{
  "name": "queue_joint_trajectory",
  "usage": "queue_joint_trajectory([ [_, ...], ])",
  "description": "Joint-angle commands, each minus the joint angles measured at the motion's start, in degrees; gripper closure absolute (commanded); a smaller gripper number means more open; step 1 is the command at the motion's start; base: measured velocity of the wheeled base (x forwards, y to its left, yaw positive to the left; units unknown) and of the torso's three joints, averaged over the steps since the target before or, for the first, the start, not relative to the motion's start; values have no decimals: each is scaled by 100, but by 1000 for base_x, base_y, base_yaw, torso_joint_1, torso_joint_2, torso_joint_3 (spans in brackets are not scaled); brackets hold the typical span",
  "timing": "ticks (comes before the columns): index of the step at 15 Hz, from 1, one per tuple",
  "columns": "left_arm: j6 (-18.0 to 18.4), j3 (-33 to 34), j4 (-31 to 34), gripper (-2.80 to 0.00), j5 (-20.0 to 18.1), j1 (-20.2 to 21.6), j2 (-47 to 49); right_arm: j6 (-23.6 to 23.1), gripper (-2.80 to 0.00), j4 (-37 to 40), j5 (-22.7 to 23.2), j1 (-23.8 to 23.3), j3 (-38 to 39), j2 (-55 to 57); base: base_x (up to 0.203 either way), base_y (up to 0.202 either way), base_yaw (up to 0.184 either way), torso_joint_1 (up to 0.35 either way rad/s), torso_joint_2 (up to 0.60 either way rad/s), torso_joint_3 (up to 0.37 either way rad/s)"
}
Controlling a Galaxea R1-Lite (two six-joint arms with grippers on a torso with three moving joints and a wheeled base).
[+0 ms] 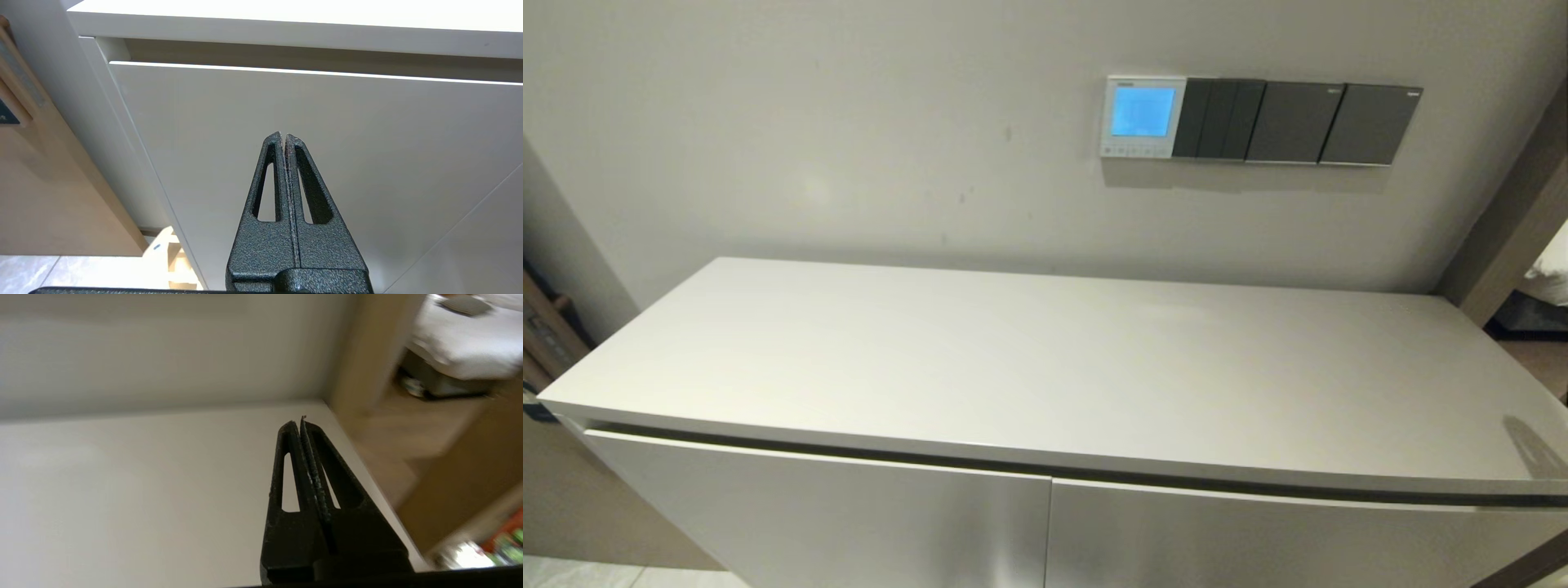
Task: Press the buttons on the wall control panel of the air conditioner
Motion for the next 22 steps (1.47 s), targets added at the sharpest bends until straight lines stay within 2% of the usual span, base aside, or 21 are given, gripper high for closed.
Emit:
queue_joint_trajectory([
  [1, 0, 0, 0, 0, 1, 2, 1, -12, 0, 78, -46, -355, 801, -991, 0, 0, 0, 0, 0, 0],
  [3, 0, 0, 2, 0, 1, 2, 0, -49, 0, 87, -75, -594, 1493, -1225, 0, 0, 0, 0, 0, 0],
  [6, 0, 0, 2, 0, 1, 2, 0, -35, 0, -19, -95, -711, 2637, -1308, 0, 0, 0, 0, 0, 0],
  [8, 0, 0, 1, 0, 1, 2, 9, 62, 0, -132, -101, -755, 3132, -1352, 0, 0, 0, 0, 0, 0],
  [13, 0, 0, -7, 0, 1, 2, 5, 370, 0, -229, -93, -1040, 3796, -1533, 0, 0, 0, 0, 0, 0],
  [18, 0, 0, 2, 0, 1, 2, 0, 296, 0, 821, 12, -1188, 3800, -2619, 0, 0, 0, 0, 0, 0],
  [19, 0, 0, -4, 0, 1, 2, 2, 200, 0, 869, 136, -1202, 3797, -2832, 0, 0, 0, 0, 0, 0],
  [20, 0, 0, -7, 0, 1, 2, 8, 131, 0, 892, 446, -1212, 3796, -3093, 0, 0, 0, 0, 0, 0],
  [22, 0, 0, 0, 0, 1, 2, 0, 114, 0, 951, 1487, -1462, 3785, -3538, 0, 0, 0, 0, 0, 0],
])
